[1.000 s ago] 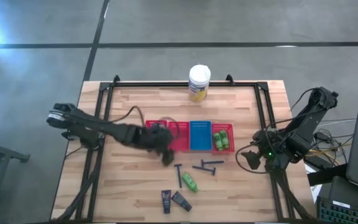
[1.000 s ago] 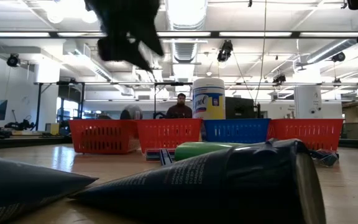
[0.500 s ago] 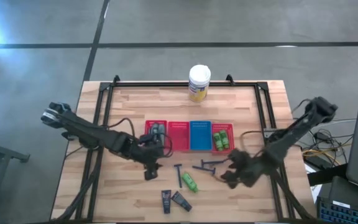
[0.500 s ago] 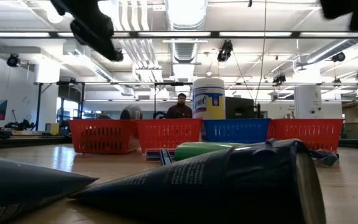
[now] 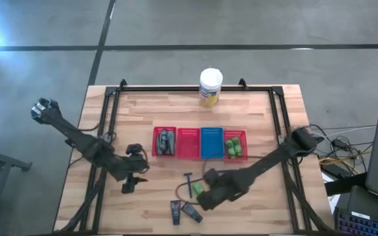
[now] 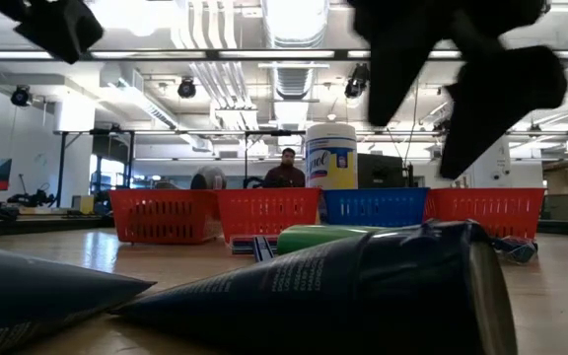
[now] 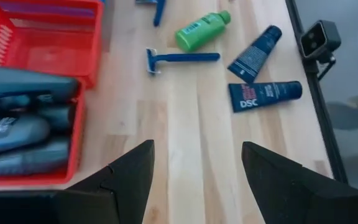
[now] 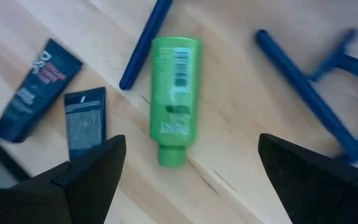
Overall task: Pick & Place Travel size toiletries
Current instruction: Put the green shampoo into the right red bin
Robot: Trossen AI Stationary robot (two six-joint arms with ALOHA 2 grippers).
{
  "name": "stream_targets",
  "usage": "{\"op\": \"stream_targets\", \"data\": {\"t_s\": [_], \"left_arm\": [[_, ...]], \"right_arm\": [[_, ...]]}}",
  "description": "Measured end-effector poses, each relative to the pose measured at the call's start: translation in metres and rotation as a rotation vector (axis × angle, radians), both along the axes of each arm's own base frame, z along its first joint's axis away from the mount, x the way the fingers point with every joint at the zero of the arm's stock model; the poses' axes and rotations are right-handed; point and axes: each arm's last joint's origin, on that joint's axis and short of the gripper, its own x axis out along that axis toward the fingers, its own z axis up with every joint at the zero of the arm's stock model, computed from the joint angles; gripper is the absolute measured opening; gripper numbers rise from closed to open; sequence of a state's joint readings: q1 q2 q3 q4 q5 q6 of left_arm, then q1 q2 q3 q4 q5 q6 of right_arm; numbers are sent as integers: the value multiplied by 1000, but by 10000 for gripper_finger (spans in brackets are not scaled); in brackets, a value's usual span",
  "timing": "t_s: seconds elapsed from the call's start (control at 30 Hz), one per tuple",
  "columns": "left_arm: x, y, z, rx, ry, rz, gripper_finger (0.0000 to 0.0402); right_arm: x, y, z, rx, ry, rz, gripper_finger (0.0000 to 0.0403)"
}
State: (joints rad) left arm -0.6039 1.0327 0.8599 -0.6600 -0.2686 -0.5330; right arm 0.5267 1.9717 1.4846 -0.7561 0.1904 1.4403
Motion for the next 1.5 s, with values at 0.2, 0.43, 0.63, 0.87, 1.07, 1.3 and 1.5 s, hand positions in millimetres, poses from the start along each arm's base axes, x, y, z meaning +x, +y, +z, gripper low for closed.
{"op": "stream_targets", "data": {"t_s": [0.2, 0.43, 0.63, 0.87, 1.07, 1.3, 1.5], "left_arm": [[-21, 9, -3, -50, -55, 55, 247], [-27, 14, -3, -65, -85, 63, 246], [-26, 13, -3, -34, -89, 42, 246], [-25, 13, -4, -26, -86, 40, 246], [-25, 13, -4, -16, -87, 31, 246], [-25, 15, -4, 31, -121, 78, 246], [-22, 15, -1, 59, -181, 132, 246]], "right_arm": [[33, 14, -21, -24, 135, 51, 364], [49, 15, -42, -4, 198, 57, 363], [56, 0, -49, -13, 214, 43, 325], [58, -9, -58, 11, 279, 95, 210], [56, -9, -40, 19, 249, 87, 118], [5, -36, 60, -86, 199, -198, 119], [-47, -99, 79, -83, 255, -508, 132]]}}
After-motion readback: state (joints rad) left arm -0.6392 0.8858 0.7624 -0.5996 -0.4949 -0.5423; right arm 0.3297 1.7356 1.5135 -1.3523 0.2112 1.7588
